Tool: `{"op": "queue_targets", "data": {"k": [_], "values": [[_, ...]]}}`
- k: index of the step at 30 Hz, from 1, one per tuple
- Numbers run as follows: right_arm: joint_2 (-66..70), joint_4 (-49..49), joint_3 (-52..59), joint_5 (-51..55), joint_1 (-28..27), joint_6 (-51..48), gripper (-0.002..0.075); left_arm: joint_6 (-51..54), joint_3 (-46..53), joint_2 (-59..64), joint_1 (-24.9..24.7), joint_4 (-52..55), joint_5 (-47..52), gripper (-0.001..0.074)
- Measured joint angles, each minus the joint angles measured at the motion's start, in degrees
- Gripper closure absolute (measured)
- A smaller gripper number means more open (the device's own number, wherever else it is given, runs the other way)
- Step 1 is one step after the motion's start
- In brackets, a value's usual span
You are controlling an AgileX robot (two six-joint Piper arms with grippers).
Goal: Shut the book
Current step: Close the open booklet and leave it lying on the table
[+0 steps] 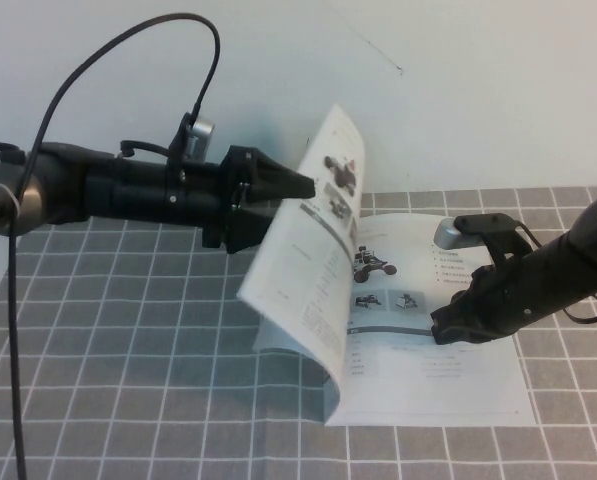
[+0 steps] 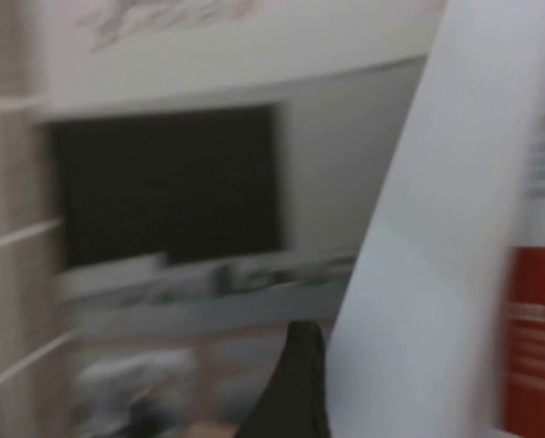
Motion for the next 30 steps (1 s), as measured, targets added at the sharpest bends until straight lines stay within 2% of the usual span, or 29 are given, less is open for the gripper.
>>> {"op": "queue_targets", "data": {"k": [5,8,12,15,18,21,22,24,26,30], "values": [[-1.53,-0.67,0.38,0.80,0.11,0.34,0.0729,1.15,0.00,0.00,-2.79,-7.23,0.69,0.0099],[-5.12,-4.44,0.95,2.46,0.32,3.29,0.0729,1.30,-0.27,0.00,-4.25,-8.16,0.69,0.0099],[-13.66,-13.40,0.01,4.13,-0.85,10.93,0.0729,1.30,-1.65,0.00,-6.39,-8.30,0.69,0.0113],[-20.17,-20.42,-1.26,6.20,-2.14,15.46,0.0729,1.97,-2.14,0.10,-8.21,-8.06,0.69,0.0153],[-25.95,-24.89,-2.19,9.21,-3.33,18.59,0.0729,3.18,-2.26,0.10,-9.72,-5.44,0.52,0.0266],[-31.43,-27.40,-2.42,11.96,-3.71,19.75,0.0729,3.67,-2.27,0.10,-10.98,-0.47,-1.40,0.0439],[-33.23,-27.80,-2.42,12.99,-3.75,19.99,0.0729,3.80,-2.37,0.10,-11.34,2.40,-2.43,0.0535],[-36.19,-28.20,-2.42,14.52,-3.75,20.11,0.0729,3.92,-2.37,0.10,-12.29,7.38,-4.74,0.0649],[-39.04,-28.56,-2.42,16.59,-3.75,20.37,0.0729,3.39,-2.50,0.10,-13.23,11.76,-7.31,0.0694],[-43.74,-29.75,-2.42,19.51,-3.75,20.37,0.0729,1.60,-2.50,0.10,-14.57,17.56,-11.35,0.0720]]}}
